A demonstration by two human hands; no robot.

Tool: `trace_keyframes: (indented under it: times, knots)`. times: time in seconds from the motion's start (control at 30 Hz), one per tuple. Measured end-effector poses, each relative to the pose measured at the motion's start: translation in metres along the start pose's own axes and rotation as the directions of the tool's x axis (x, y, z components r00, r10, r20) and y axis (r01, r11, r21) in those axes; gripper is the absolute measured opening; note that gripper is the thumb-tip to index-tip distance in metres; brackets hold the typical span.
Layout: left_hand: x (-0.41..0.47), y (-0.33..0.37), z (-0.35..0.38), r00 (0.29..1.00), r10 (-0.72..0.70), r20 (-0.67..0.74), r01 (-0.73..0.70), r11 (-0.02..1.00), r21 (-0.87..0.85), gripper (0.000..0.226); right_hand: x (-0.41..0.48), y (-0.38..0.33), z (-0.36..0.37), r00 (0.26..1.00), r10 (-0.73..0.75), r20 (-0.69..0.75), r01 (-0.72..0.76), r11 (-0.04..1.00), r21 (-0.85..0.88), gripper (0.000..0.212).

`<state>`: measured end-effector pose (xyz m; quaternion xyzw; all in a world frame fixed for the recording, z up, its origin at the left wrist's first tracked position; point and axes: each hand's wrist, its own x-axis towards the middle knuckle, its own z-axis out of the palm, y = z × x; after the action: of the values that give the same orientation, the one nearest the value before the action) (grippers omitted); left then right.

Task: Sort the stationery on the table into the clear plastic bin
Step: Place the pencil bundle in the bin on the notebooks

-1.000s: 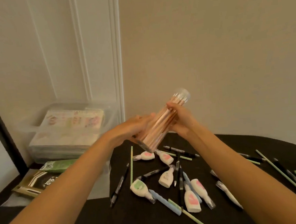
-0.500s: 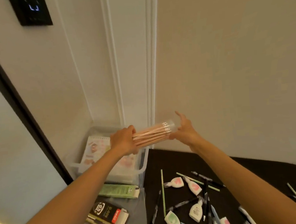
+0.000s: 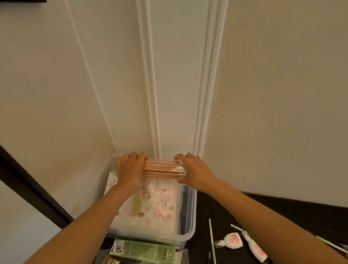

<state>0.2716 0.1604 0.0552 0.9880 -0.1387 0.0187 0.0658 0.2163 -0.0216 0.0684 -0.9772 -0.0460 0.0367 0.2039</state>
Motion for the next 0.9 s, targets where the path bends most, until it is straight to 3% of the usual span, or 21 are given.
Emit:
trace_keyframes:
  times: [0.13,0.27,0.43,0.6,0.7,0.83,0.9]
  knots:
    - [0.012,-0.009,0.01,0.999,-0.025,0.019,0.025,1.0,0.018,0.058,0.017,0.001,0.012,1.0,-0.018,-0.022,0.019,1.0,0.024,0.056]
    - [0.021,-0.01,0.016,0.984,-0.138,0.111,0.129,0.988,0.089,0.077,0.028,0.001,0.021,0.993,-0.012,-0.121,0.009,0.999,-0.032,0.045]
    - [0.024,-0.007,0.018,0.954,-0.21,0.214,0.202,0.978,0.059,0.095,0.027,0.003,0.03,0.991,0.012,-0.134,-0.02,0.998,-0.057,0.055]
    - [0.012,0.014,0.002,0.946,-0.225,0.232,0.251,0.964,-0.086,0.082,0.011,0.003,0.023,0.996,0.079,-0.036,-0.074,0.991,0.112,0.065]
    - [-0.005,0.037,-0.007,0.964,-0.208,0.166,0.247,0.931,-0.269,0.072,-0.014,0.006,0.01,0.984,0.152,-0.094,-0.124,0.96,0.25,0.059]
    - [-0.037,0.075,-0.026,0.99,-0.141,0.011,0.129,0.86,-0.494,0.041,-0.062,0.012,-0.003,0.964,0.22,-0.149,-0.153,0.917,0.367,0.049]
    - [-0.058,0.095,-0.035,0.995,-0.08,-0.053,0.04,0.848,-0.529,0.033,-0.084,0.015,-0.006,0.95,0.266,-0.166,-0.175,0.888,0.424,0.045]
